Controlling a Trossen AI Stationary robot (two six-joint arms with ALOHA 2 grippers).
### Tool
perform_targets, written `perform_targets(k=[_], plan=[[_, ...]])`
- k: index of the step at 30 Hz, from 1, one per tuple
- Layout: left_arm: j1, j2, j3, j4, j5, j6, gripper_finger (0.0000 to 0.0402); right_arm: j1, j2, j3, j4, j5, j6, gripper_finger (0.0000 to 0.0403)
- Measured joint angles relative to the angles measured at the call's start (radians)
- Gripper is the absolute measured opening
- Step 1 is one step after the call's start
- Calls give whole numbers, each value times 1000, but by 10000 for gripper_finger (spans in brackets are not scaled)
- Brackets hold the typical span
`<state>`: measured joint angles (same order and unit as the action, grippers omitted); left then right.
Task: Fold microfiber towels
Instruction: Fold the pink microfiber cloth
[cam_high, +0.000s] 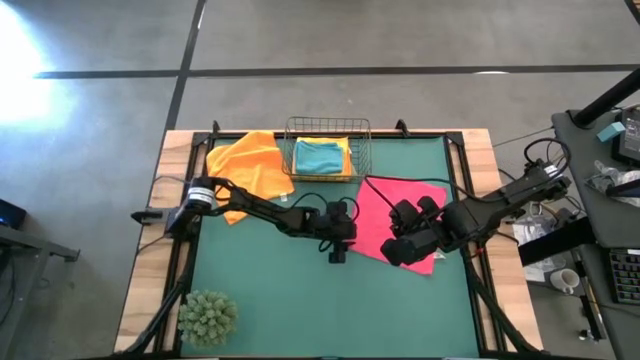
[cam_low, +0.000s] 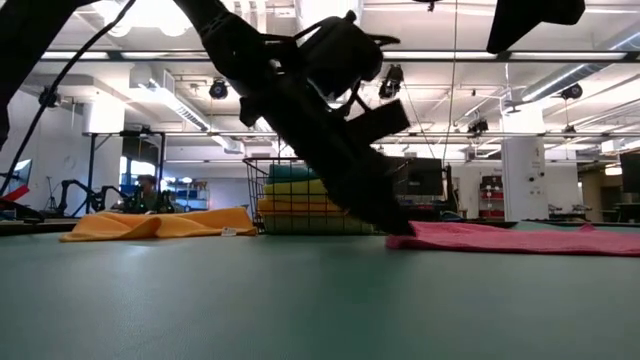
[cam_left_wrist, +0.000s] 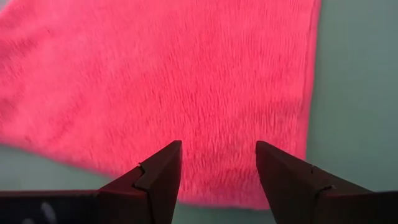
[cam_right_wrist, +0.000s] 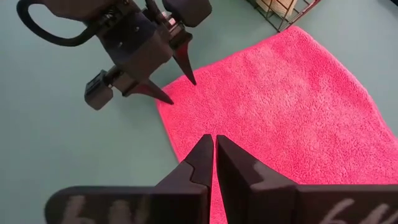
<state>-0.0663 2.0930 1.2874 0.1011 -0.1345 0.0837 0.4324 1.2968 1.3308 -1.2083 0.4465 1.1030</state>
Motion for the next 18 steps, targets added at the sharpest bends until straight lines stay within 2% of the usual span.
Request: perform_targets(k=[10, 14, 18], plan=[[-2, -5, -16, -90, 0, -8, 189, 1, 0, 0, -1, 0, -7, 12], [-7, -12, -15, -205, 3, -111, 189, 2, 0, 0, -1, 0, -8, 12], [-29, -16, -20, -290, 58, -175, 189, 2, 0, 0, -1, -2, -13, 12]])
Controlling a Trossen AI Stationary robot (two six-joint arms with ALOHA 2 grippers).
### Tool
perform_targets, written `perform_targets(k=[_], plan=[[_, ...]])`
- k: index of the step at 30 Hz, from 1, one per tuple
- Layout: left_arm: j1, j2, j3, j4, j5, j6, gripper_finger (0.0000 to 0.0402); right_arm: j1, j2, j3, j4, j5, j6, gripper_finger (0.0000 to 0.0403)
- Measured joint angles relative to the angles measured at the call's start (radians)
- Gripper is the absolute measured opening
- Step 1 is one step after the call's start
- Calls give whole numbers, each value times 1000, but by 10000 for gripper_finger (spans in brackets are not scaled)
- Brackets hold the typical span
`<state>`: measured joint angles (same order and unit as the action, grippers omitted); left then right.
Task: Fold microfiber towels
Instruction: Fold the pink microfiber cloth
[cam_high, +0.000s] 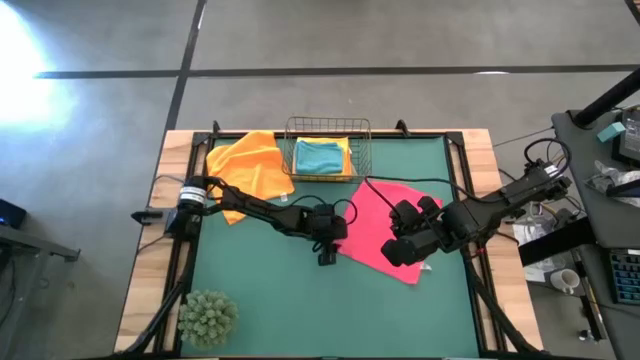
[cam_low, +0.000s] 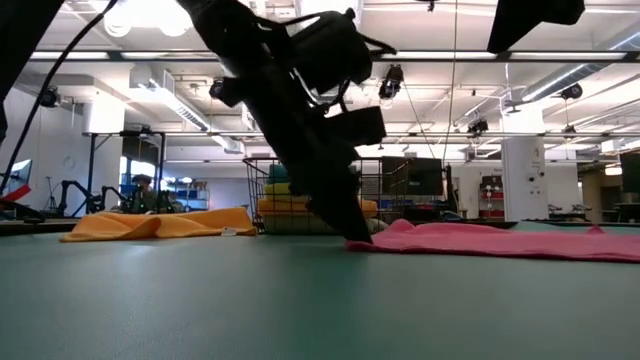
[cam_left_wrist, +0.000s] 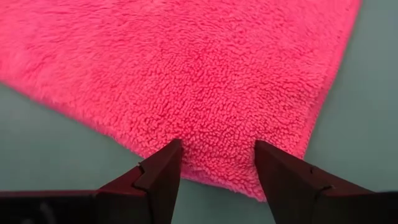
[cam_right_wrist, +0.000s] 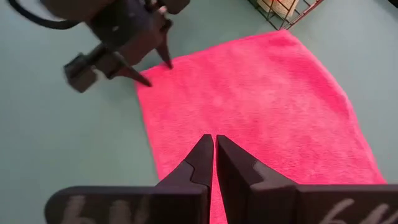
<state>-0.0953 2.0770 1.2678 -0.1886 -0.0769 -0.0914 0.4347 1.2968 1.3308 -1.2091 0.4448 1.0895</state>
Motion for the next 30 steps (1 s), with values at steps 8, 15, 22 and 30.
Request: perform_targets(k=[8, 15, 22, 30], plan=[[-113, -5, -4, -87, 24, -4, 189, 0, 0, 0, 0, -10, -31, 12], [-218, -5, -8, -80, 33, -152, 189, 0, 0, 0, 0, -60, -87, 12], [-294, -4, -8, -30, 38, -339, 189, 2, -1, 5, 4, -124, -180, 12], [-352, -3, 40, -31, 2, -401, 189, 56, -15, 30, 9, -158, -297, 12]])
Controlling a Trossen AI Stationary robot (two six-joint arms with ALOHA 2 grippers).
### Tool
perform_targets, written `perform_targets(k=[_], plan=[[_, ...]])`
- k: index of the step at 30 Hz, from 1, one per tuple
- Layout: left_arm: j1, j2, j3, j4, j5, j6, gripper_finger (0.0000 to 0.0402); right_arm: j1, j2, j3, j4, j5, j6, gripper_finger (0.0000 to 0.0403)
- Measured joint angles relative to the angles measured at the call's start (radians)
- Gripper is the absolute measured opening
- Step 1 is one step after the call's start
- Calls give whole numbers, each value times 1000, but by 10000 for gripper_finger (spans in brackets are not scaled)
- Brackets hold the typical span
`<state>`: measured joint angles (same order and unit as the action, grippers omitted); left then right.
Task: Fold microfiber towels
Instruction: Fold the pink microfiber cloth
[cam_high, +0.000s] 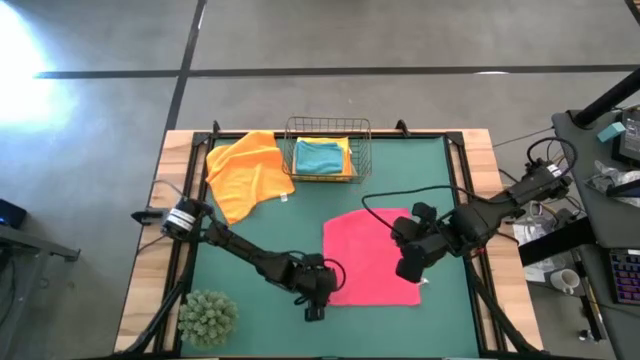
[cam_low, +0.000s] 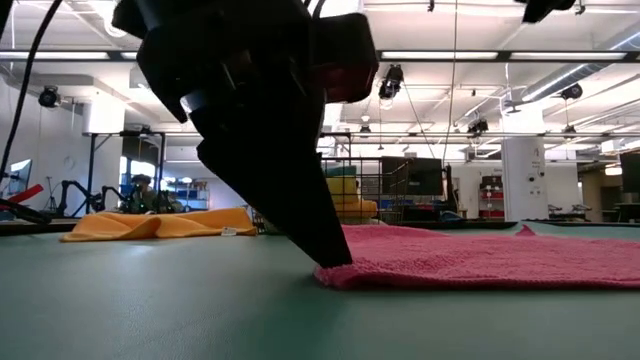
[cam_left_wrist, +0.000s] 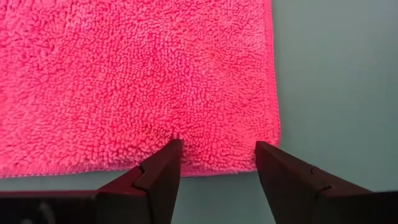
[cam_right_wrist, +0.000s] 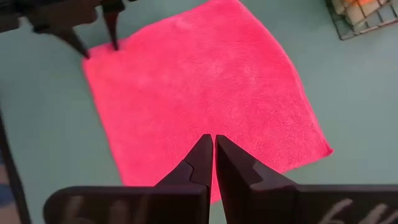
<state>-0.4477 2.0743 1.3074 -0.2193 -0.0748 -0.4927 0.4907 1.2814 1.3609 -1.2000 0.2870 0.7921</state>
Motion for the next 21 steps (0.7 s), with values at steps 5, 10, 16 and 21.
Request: perform_targets(k=[5, 10, 16, 21], plan=[[-20, -3, 110, -141, -87, 5, 189, 78, -28, -13, -2, 1, -8, 12], [-26, -13, 217, -275, -121, 86, 189, 196, -44, -58, 0, 2, 6, 12], [-56, -15, 279, -332, -152, 180, 189, 373, -39, -117, 9, 112, 120, 12], [-95, -16, 274, -346, -198, 188, 189, 497, -31, -160, 21, 129, 221, 12]])
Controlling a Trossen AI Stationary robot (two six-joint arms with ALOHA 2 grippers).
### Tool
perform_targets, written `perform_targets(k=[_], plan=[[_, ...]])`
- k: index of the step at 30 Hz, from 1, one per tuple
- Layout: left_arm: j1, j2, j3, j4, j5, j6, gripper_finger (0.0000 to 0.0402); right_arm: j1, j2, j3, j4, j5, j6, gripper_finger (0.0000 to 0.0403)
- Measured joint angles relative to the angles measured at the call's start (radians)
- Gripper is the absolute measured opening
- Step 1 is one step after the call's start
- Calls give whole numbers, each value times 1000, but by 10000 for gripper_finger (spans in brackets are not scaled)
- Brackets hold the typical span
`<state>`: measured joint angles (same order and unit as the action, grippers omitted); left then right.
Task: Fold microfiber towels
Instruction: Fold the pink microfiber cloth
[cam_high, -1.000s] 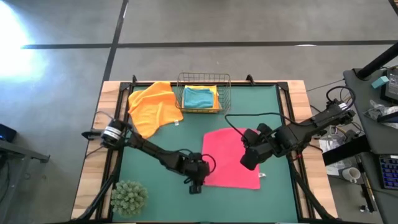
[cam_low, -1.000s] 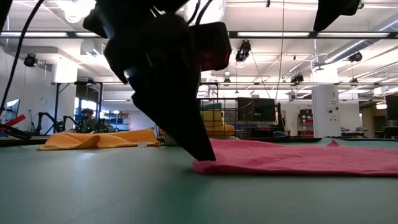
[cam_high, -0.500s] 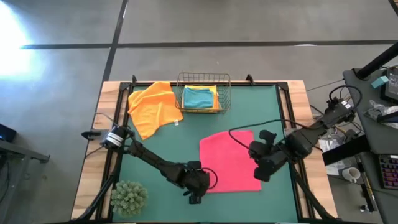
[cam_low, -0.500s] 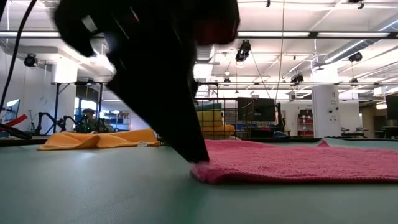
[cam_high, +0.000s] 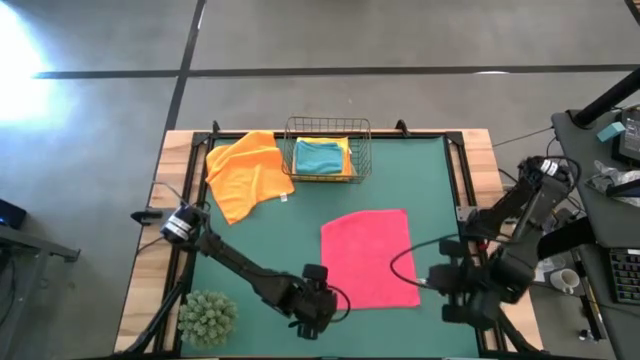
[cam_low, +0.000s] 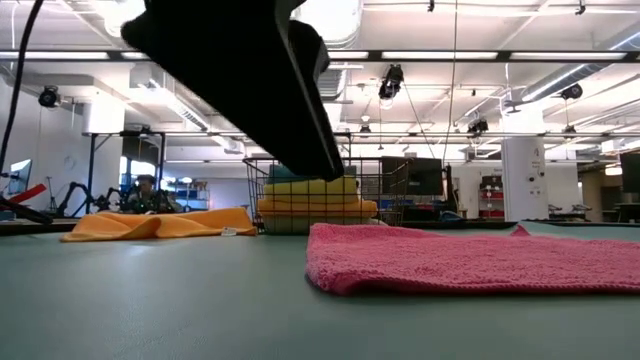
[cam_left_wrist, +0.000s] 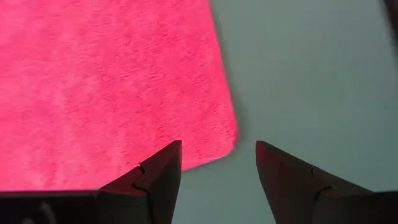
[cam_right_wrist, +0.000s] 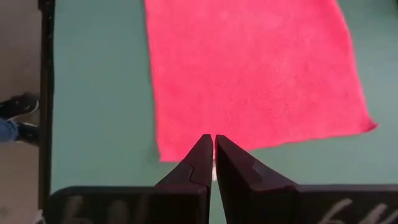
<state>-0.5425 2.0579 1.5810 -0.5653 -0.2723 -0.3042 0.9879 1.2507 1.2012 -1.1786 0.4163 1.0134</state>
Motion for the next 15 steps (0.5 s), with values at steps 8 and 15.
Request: perform_targets(k=[8, 15], plan=[[-28, 17, -21, 43, -100, 2, 189, 107, 1, -129, 105, -48, 207, 13], [-28, 17, -32, 85, -100, -1, 189, 114, 23, -249, 369, -116, 220, 31]])
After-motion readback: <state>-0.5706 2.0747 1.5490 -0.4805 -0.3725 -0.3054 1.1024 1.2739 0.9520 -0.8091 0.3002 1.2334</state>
